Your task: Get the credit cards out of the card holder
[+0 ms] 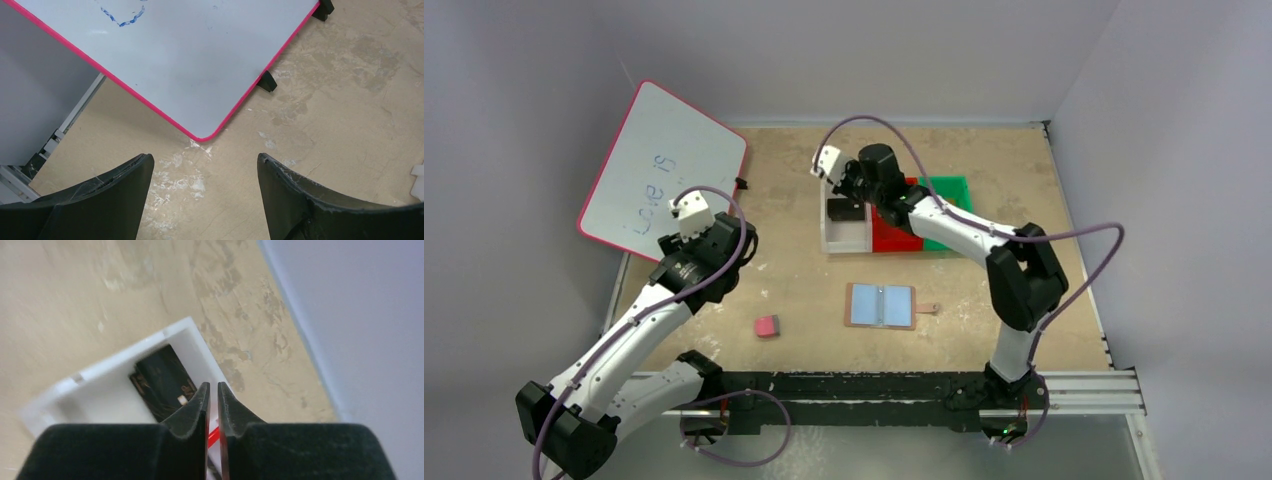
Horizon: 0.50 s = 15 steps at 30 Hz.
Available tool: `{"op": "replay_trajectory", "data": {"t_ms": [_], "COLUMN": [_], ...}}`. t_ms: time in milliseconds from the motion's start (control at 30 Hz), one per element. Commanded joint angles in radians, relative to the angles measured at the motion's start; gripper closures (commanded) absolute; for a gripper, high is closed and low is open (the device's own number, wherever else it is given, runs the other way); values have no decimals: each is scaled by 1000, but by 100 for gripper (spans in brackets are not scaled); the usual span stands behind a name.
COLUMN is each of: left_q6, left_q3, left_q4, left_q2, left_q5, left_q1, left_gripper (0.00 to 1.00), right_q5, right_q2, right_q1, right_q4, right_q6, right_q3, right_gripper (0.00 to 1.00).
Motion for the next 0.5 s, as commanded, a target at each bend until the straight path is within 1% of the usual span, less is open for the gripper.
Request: {"op": "replay_trajectory", "data": {"t_ms": [0,67,100,167,200,300,433,467], "left_q6": [9,17,25,35,37,40,45,46], "left_q3": [20,20,21,19,18,14,4,3], "left_q4": [18,25,31,41,43,49,60,62], "left_q2": [-20,-36,-47,-70,-81,-112,-138,-136], "left_q5": [-26,-14,-5,5,6,8,13,15], "left_q1": [5,5,5,5,5,5,5,5], "left_gripper": [24,24,24,24,24,24,23,23], "right_q5": [-13,-41,-42,-36,-15,-2,54,62], "right_q2": [-101,-84,-70,-41,-25,19,53,69], "right_q1": [-13,-13,-13,-13,-11,-4,11,16], "right_q4": [2,-44,-62,-102,-86,-96,-102,-126], "right_q6": [621,840,912,1016,1052,1110,1100,1095], "right_q3": [14,11,7,2,-3,-3,5,24], "right_gripper": [88,90,91,93,95,96,96,96]}}
